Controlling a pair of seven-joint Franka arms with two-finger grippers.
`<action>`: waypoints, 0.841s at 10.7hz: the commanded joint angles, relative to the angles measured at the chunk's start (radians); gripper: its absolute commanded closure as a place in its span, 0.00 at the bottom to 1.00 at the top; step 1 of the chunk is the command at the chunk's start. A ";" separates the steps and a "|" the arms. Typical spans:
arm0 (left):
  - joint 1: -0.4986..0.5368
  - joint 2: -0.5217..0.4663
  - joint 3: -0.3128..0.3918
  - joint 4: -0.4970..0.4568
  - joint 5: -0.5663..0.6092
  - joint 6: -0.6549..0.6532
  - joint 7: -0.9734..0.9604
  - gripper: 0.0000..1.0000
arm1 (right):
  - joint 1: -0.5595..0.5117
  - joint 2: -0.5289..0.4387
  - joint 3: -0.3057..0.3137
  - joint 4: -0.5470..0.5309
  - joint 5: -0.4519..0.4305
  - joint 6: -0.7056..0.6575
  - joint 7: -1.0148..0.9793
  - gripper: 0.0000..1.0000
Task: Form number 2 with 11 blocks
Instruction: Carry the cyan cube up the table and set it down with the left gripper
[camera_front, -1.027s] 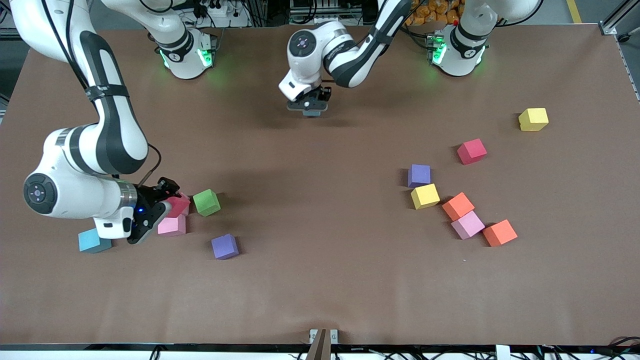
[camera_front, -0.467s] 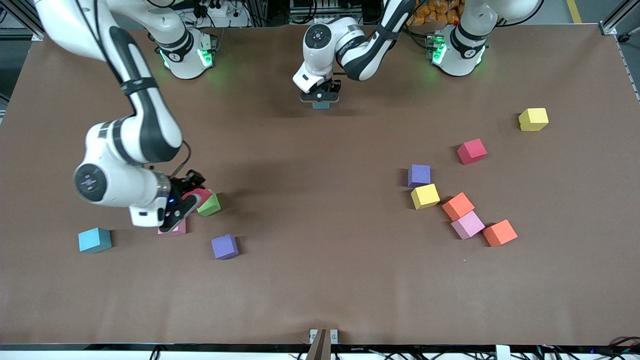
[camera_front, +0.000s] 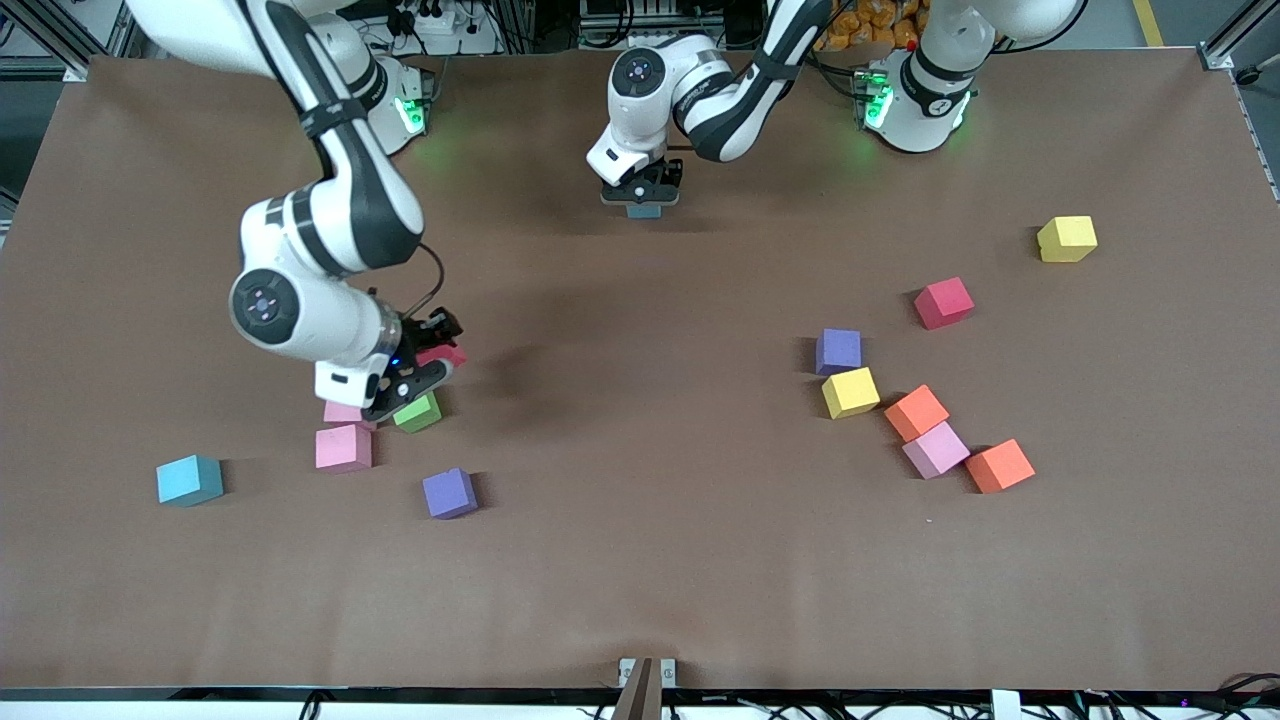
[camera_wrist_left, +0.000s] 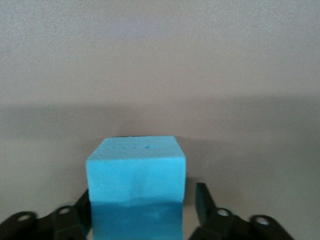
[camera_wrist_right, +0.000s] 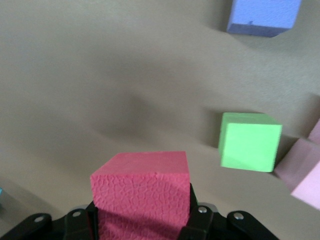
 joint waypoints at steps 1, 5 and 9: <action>0.009 -0.066 -0.008 -0.024 -0.011 0.013 -0.016 0.00 | 0.064 -0.062 -0.007 -0.098 0.002 0.068 0.125 0.81; 0.054 -0.228 -0.009 -0.105 -0.010 0.011 0.010 0.00 | 0.116 -0.059 -0.012 -0.102 0.002 0.070 0.289 0.82; 0.178 -0.382 -0.005 -0.144 -0.010 -0.080 0.130 0.00 | 0.195 -0.056 -0.010 -0.164 0.002 0.184 0.421 0.82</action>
